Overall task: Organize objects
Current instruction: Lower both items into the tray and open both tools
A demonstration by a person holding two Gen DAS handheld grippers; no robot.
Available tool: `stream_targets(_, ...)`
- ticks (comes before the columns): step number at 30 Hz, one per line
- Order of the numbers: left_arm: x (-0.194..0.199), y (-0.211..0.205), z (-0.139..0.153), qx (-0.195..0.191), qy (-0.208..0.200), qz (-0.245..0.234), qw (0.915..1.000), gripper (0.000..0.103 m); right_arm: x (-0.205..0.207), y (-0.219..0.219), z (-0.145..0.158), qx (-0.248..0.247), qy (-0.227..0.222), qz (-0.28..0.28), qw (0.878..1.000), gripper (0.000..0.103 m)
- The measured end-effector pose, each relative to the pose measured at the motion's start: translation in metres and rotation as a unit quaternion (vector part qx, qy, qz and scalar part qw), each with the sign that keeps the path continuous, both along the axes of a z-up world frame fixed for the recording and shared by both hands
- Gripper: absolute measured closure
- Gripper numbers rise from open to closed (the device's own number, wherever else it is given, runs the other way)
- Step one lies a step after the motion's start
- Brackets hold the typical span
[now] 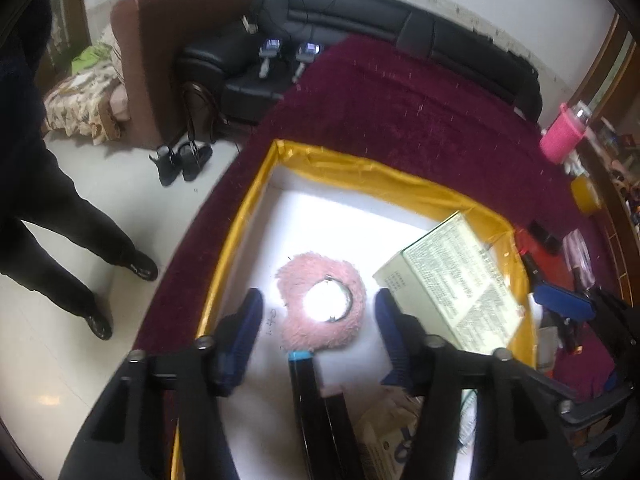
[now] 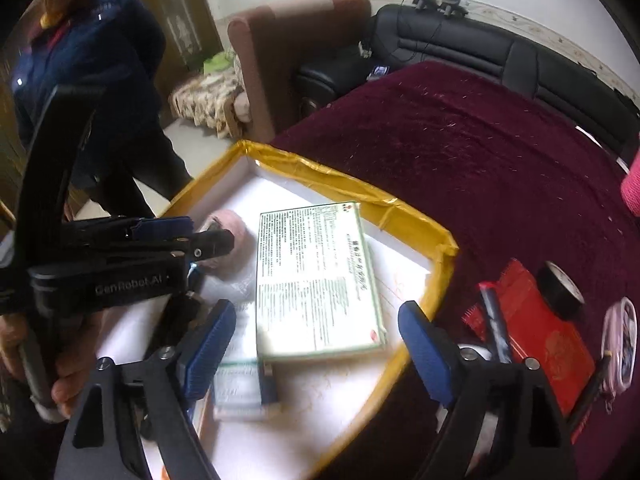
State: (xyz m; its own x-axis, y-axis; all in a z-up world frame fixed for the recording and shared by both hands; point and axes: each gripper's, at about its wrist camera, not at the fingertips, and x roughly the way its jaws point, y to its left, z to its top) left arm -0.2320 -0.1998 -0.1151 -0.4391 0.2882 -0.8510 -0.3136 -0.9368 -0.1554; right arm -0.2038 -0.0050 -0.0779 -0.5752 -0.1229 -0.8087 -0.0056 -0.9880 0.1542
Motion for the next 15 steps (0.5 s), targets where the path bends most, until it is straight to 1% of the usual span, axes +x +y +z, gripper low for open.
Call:
stream_targets(3,0.024,-0.003,0.016,0.012,0.023,0.0,0.9997,0.039,0.031,0.017,0.017,-0.038,0.022,-0.012,0.999,0.012)
stream_targets(6,0.06,0.003,0.03,0.023,0.042,-0.003,0.9988,0.034,0.071,0.042,0.024,-0.079,0.042,-0.038,0.995,0.01)
stream_targets(11,0.126,0.028,0.044,0.043,0.07,-0.035,0.9961,0.024,0.126,0.088,0.018,-0.104,0.055,-0.09,0.989,0.01)
stream_targets(14,0.156,0.047,0.046,0.059,0.065,-0.058,0.9945,0.023,0.151,0.116,0.007,-0.11,0.047,-0.125,0.985,0.01)
stream_targets(15,0.164,0.055,0.046,0.063,0.062,-0.069,0.9936,0.023,0.154,0.122,0.006,-0.109,0.045,-0.13,0.985,0.01)
